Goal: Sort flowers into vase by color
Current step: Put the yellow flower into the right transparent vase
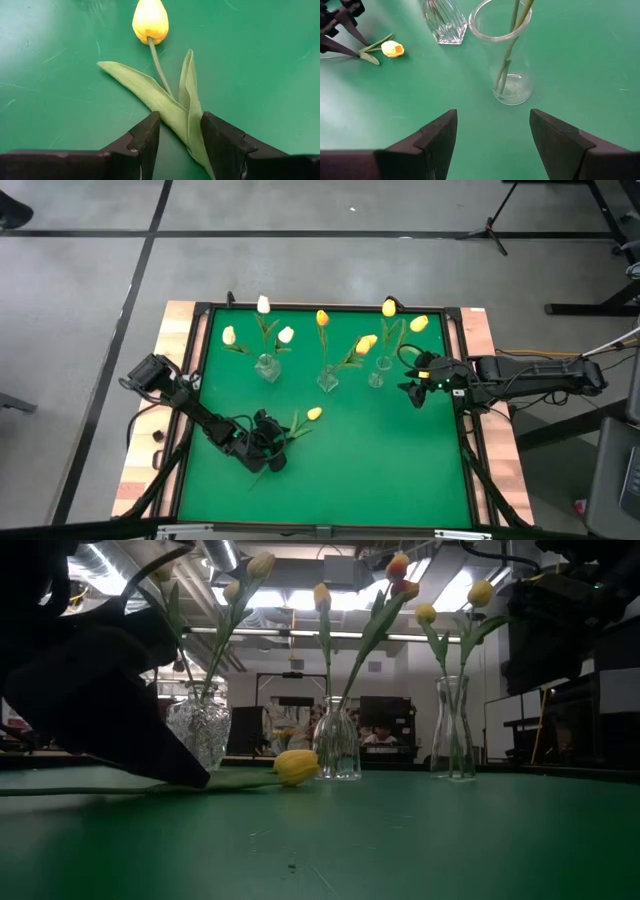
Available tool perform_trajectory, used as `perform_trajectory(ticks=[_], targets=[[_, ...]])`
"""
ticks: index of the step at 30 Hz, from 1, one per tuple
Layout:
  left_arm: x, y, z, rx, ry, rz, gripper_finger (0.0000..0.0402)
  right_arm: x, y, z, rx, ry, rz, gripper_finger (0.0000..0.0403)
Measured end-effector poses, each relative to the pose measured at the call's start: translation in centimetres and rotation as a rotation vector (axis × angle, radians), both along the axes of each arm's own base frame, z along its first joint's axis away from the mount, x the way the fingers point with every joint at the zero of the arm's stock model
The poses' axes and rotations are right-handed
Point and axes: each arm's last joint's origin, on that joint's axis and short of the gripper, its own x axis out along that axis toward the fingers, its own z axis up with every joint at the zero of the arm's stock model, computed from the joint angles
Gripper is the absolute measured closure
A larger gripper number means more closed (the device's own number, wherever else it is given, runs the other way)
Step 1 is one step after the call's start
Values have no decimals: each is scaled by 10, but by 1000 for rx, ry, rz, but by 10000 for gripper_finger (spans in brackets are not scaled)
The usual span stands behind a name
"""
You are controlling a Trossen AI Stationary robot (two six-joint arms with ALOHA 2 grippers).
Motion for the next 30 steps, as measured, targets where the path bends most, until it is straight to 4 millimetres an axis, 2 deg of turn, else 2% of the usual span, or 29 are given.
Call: perform_trajectory(ticks=[9,24,30], targets=[[0,-1,0,-39,-7,12,267,0,0,0,0,-1,0,152],[3,3,1,-74,-17,41,391,0,2,0,60,0,61,152],[4,1,2,-92,-42,35,398,-2,3,2,85,-25,63,152]])
